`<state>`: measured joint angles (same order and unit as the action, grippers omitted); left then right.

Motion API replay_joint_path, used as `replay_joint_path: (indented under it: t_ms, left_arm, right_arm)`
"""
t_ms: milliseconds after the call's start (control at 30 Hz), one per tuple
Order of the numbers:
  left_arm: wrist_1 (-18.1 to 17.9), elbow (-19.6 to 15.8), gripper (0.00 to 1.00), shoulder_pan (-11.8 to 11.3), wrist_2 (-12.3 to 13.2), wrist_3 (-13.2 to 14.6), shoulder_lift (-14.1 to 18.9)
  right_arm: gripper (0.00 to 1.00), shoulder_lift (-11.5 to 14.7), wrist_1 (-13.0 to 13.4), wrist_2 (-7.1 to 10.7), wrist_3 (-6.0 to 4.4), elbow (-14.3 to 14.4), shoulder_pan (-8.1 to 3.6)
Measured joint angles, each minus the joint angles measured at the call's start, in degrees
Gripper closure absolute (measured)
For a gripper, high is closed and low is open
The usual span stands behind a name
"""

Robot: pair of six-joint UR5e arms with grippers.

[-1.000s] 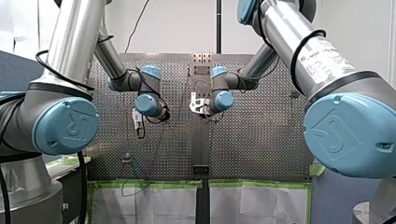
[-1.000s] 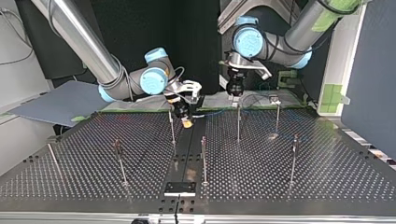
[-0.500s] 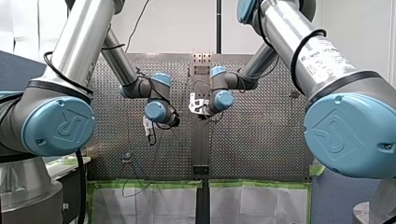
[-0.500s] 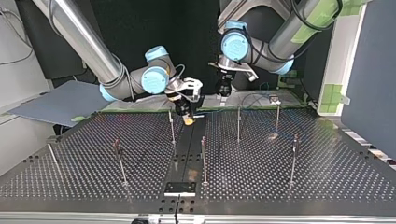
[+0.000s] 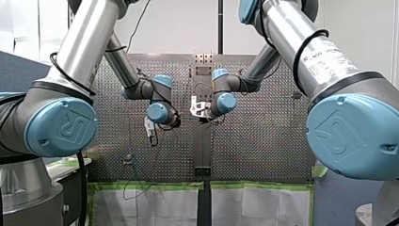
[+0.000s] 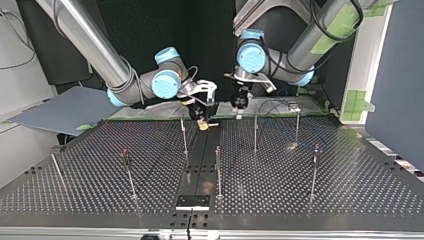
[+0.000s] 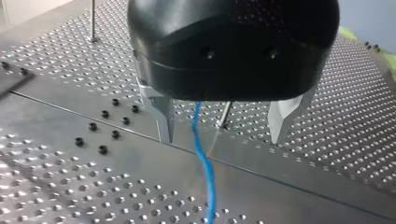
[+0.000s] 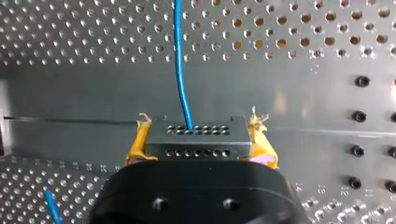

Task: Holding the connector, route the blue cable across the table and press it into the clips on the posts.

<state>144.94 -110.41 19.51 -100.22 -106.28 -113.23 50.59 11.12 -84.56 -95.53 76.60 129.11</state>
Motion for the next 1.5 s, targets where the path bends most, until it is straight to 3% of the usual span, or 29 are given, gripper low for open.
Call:
replay_joint_path:
  t_ms: [233,533,867,1233,1500]
  left_arm:
    - [-1.29,2.68,0.0,-0.68,-1.01,-1.33,-3.35]
    - [-1.48,4.02,0.0,-1.85,-0.74,-1.47,-4.02]
    - [-1.51,4.32,0.0,-2.44,-0.05,-1.52,-4.02]
    - [-3.49,4.35,0.0,-2.32,-0.82,-1.84,-4.04]
    - [-3.36,5.99,0.0,-2.1,0.26,-1.96,-5.83]
  right_arm:
    - [1.0,-0.03,0.11,0.72,-0.1,0.57,-0.25]
    - [1.0,-0.08,0.22,1.35,-0.52,0.62,-0.65]
    - [1.0,-0.08,0.42,2.77,-2.31,0.62,-1.7]
    - [1.0,-0.09,0.63,3.02,-2.48,0.62,-2.46]
    - [1.0,-0.09,1.38,3.93,-2.48,0.62,-2.55]
